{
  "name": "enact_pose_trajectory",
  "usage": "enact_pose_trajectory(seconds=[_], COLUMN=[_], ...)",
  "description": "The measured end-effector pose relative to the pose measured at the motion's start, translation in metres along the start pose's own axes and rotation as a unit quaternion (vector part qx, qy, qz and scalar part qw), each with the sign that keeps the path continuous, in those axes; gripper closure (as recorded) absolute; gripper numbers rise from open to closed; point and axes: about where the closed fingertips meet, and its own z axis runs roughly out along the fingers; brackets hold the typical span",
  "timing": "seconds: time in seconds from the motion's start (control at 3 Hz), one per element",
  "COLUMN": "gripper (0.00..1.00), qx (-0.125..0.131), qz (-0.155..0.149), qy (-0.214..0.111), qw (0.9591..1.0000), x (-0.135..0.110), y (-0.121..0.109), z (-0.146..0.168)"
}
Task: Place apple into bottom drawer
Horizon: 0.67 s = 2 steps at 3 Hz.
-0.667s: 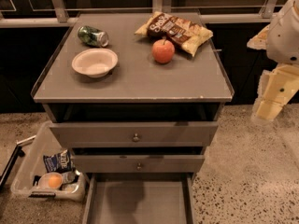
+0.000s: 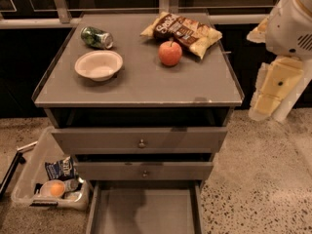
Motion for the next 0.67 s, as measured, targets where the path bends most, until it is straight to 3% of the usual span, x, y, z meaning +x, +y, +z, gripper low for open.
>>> enact_pose_trajectory(seconds=[0.33,0.67], gripper=[0.0,0.0], qx=[0.022,0.044], qz=[-0.02,-0.047], qy=[-0.04,-0.09], qw=[0.9987,0.9939], x=[-0.029,-0.057], y=[-0.018,-0.04], z=[0.003,0.012])
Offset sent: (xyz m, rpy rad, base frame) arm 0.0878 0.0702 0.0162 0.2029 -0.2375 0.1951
